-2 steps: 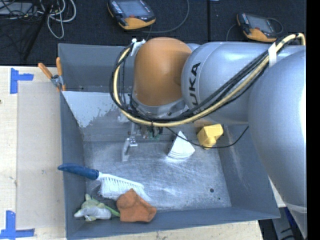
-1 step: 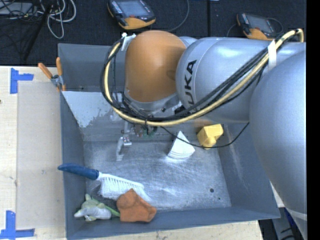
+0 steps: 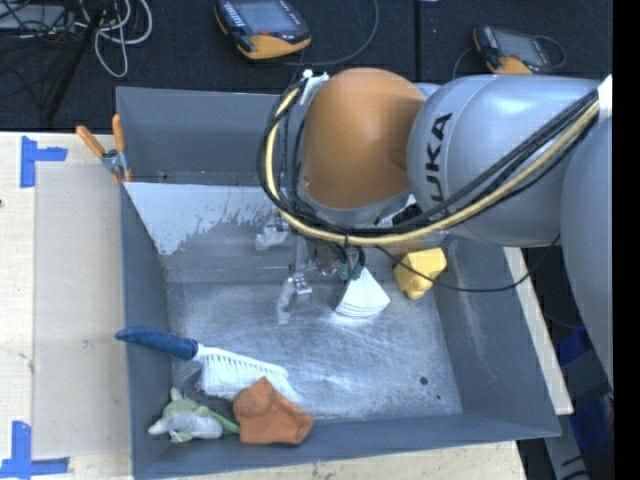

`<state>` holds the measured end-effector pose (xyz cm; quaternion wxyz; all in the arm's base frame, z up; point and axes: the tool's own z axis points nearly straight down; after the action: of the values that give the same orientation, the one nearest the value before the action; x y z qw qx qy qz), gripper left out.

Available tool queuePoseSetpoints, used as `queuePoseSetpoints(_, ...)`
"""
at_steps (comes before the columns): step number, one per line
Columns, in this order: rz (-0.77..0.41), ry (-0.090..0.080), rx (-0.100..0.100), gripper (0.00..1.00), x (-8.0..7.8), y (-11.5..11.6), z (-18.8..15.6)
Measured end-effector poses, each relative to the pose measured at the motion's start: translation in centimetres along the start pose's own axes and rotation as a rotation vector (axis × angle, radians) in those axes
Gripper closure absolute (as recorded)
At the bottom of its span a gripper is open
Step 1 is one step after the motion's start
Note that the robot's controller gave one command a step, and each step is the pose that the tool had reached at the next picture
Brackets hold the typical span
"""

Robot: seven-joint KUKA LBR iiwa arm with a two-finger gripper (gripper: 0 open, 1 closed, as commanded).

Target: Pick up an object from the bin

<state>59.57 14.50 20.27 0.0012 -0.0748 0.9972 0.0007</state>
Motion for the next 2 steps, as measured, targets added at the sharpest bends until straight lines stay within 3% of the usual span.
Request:
queuePoseSetpoints(1,-0.055,0.003,0.006,0.0,1.4,-1.0,3.6)
queuePoseSetpoints(2,-0.176,0.007,0.002,0.0,2.7,5.5,2.0)
